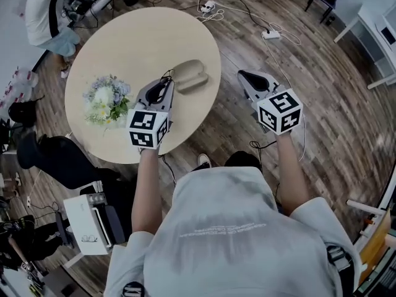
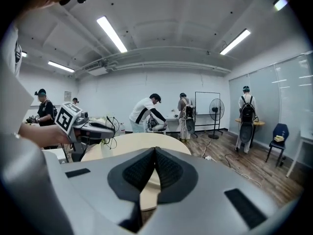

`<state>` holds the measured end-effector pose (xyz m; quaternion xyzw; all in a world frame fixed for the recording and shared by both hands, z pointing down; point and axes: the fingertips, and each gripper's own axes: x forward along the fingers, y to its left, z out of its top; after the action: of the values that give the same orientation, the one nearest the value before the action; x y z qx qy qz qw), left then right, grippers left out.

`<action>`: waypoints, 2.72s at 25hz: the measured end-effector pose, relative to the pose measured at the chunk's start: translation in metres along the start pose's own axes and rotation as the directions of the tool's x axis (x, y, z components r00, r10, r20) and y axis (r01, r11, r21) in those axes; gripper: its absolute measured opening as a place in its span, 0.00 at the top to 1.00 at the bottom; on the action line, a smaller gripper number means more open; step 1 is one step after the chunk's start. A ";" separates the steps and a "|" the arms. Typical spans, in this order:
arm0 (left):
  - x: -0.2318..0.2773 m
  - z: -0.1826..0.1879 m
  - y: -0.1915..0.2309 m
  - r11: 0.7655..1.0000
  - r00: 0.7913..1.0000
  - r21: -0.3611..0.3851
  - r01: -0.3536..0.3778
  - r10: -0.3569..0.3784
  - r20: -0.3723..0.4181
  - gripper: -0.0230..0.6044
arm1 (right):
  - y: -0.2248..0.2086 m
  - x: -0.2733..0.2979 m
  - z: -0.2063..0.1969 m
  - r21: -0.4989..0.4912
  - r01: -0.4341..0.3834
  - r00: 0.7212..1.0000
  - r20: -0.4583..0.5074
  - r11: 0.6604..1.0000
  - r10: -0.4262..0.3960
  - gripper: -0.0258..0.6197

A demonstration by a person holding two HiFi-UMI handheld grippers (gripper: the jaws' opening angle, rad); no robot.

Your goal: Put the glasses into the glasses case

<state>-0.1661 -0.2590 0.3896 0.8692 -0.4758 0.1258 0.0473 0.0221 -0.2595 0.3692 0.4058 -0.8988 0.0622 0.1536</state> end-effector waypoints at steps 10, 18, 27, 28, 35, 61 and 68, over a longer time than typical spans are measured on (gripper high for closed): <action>0.062 -0.051 0.035 0.995 0.993 -0.095 -0.029 0.018 -0.117 0.89 | -0.033 0.063 -0.024 -0.072 -0.079 0.993 -0.095 0.994 0.072 0.96; 0.121 -0.109 0.048 0.993 0.958 -0.116 -0.039 0.004 -0.288 0.89 | -0.055 0.116 -0.065 -0.049 -0.213 0.951 -0.238 0.976 0.196 0.96; 0.177 -0.175 0.048 0.999 0.890 -0.021 0.047 -0.052 -0.452 0.89 | -0.078 0.162 -0.129 0.088 -0.191 0.904 -0.372 0.978 0.211 0.96; 0.183 -0.181 0.046 0.998 0.884 -0.006 0.067 -0.062 -0.464 0.89 | -0.082 0.166 -0.136 0.095 -0.176 0.898 -0.391 0.980 0.199 0.96; 0.201 -0.229 0.022 0.969 0.769 0.055 0.240 -0.156 -0.620 0.89 | -0.095 0.185 -0.163 0.121 -0.153 0.867 -0.460 0.981 0.192 0.96; 0.184 -0.258 -0.007 0.942 0.673 0.028 0.335 -0.218 -0.707 0.82 | -0.087 0.160 -0.189 0.166 -0.128 0.846 -0.496 0.978 0.195 0.96; 0.176 -0.221 0.017 0.978 0.806 0.082 0.189 -0.107 -0.582 0.83 | -0.084 0.150 -0.180 0.149 -0.105 0.863 -0.478 0.983 0.165 0.96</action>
<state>-0.1277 -0.3669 0.6487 0.8265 -0.3603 0.4098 0.1385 0.0322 -0.3788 0.5867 0.3214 -0.8518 0.2263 0.3464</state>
